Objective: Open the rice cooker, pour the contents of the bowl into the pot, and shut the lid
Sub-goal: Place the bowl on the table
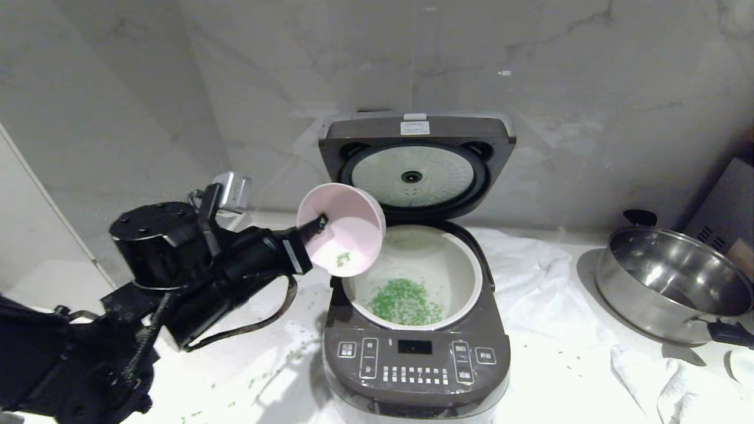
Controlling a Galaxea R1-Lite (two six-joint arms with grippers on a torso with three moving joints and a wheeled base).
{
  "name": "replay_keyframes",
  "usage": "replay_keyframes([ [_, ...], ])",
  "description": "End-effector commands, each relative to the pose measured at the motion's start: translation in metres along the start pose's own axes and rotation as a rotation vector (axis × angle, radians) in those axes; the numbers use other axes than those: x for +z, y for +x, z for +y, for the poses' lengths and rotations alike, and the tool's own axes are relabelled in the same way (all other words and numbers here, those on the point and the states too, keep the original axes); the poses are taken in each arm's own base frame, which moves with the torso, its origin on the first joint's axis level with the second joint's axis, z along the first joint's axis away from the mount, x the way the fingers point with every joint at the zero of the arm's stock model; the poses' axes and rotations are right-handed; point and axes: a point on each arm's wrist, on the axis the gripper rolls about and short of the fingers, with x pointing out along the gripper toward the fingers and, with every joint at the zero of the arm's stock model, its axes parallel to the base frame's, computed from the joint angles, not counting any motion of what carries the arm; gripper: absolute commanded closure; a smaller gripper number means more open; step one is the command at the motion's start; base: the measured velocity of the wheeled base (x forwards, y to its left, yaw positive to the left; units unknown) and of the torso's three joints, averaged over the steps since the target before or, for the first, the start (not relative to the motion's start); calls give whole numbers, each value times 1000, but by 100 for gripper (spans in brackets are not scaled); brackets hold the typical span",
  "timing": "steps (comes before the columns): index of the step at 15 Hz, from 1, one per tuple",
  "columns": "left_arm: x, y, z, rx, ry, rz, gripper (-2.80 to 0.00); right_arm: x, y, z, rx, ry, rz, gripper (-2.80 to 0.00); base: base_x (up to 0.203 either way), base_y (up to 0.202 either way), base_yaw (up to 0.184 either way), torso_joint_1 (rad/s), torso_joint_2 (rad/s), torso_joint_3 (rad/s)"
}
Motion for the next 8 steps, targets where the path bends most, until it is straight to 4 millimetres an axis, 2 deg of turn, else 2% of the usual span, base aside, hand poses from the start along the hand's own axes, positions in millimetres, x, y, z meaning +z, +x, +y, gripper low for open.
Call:
replay_keyframes([
  [1, 34, -47, -9, 3, 14, -79, 0, 0, 0, 0, 1, 0, 2, 0, 0, 0, 0, 0, 0, 0],
  [4, 50, -97, -5, 97, 16, -43, 0, 0, 0, 0, 1, 0, 2, 0, 0, 0, 0, 0, 0, 0],
  [8, 30, -152, 6, 319, -38, 264, 0, 0, 0, 0, 1, 0, 2, 0, 0, 0, 0, 0, 0, 0],
])
